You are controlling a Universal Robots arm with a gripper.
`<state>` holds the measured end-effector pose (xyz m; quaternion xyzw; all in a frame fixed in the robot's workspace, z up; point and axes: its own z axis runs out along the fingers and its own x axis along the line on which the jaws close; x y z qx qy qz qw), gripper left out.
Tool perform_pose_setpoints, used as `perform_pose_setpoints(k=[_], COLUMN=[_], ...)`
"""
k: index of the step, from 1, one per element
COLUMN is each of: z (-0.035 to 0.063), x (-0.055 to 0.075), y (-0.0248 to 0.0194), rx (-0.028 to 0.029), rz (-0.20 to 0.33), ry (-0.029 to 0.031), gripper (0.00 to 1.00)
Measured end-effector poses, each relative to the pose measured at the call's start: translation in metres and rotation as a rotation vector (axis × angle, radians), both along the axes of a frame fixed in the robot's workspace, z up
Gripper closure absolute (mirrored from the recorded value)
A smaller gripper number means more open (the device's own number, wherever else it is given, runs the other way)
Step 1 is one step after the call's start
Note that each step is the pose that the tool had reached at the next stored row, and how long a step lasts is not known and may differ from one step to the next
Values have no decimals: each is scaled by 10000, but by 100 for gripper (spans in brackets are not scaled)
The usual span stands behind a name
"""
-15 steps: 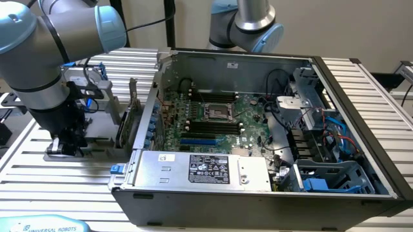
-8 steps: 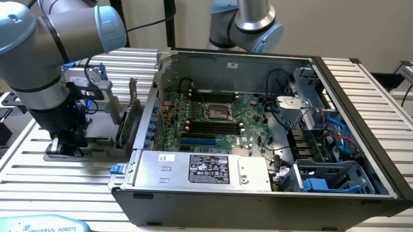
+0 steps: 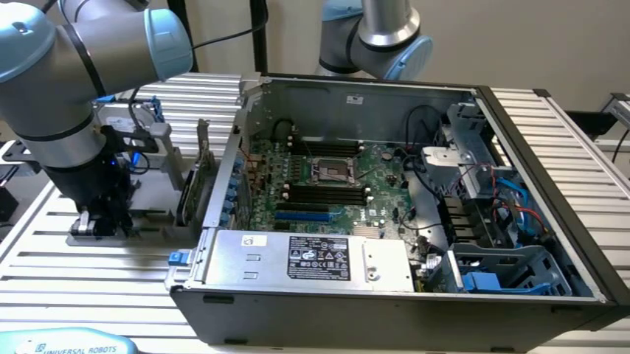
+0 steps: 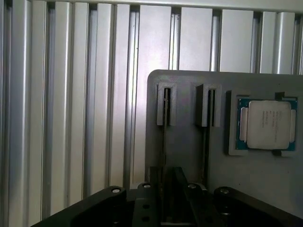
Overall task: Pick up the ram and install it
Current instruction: 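Pick up the ram and move it above insertion slot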
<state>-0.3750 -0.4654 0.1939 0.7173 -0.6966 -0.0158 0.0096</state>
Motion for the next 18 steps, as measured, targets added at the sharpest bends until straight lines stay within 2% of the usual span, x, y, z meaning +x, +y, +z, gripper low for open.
perform_pose_setpoints(k=[6,7,9,11,18], z=[0,0,0,0,0], x=[0,0,0,0,0], y=[0,0,0,0,0], rx=[0,0,0,0,0], rz=[0,0,0,0,0], ry=[0,0,0,1,0], gripper=[75,82,82,86,86])
